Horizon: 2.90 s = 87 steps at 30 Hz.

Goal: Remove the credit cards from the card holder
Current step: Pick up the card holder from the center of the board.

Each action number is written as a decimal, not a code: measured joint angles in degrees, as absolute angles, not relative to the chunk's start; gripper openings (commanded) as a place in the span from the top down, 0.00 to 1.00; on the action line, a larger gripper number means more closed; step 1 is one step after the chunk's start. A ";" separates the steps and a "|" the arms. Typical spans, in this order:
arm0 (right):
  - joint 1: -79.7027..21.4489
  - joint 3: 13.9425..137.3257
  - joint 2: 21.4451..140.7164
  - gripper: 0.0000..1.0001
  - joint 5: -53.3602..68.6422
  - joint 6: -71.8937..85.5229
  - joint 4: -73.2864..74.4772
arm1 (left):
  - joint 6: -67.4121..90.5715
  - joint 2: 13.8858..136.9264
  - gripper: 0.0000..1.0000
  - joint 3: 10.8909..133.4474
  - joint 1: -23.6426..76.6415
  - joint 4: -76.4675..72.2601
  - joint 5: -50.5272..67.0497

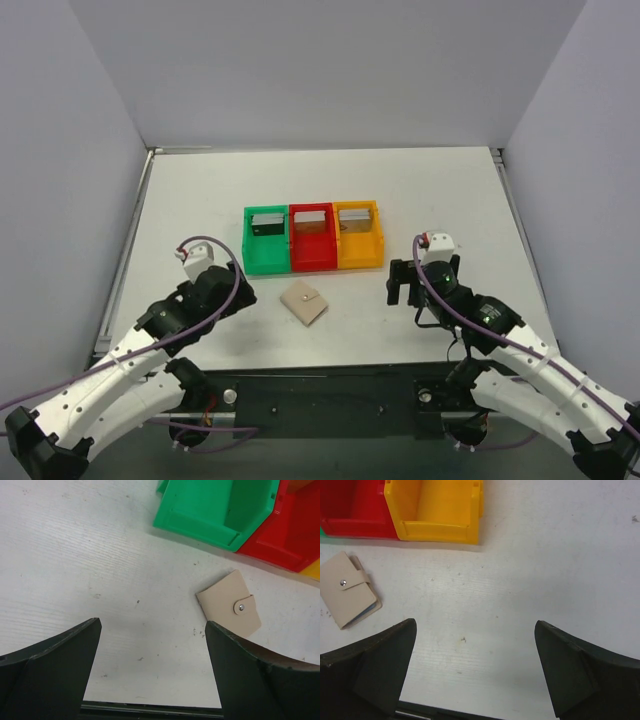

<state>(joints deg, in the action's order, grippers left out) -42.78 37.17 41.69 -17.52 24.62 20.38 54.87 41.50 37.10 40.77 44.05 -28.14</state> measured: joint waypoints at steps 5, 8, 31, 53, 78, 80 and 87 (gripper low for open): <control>-42.78 37.17 41.74 0.00 -20.34 25.80 19.73 | 54.83 41.67 0.03 37.41 40.77 44.45 -28.51; -42.78 37.17 41.74 0.00 -20.53 25.50 19.35 | 53.93 41.41 0.03 37.34 40.77 44.31 -28.14; -49.87 39.59 60.80 0.11 -11.79 24.73 15.62 | 56.47 42.50 0.28 21.12 43.97 30.46 -11.62; -46.57 44.69 88.23 0.48 8.32 34.63 -7.16 | 62.72 32.03 0.30 19.27 44.23 28.29 -12.43; -45.74 44.03 95.53 1.00 17.06 36.23 -15.59 | 62.83 33.15 0.31 19.07 44.23 28.47 -12.60; -45.71 43.03 95.20 1.00 17.56 36.45 -16.80 | 62.83 33.23 0.31 19.07 44.23 28.45 -12.60; -45.93 38.04 85.36 1.00 18.26 36.67 -15.46 | 62.89 32.86 0.28 19.05 44.23 28.21 -13.06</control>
<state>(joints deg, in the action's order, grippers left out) -45.93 38.04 85.36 18.26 36.67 -15.46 62.89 32.86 19.05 44.23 28.21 -13.06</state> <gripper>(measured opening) 0.009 0.695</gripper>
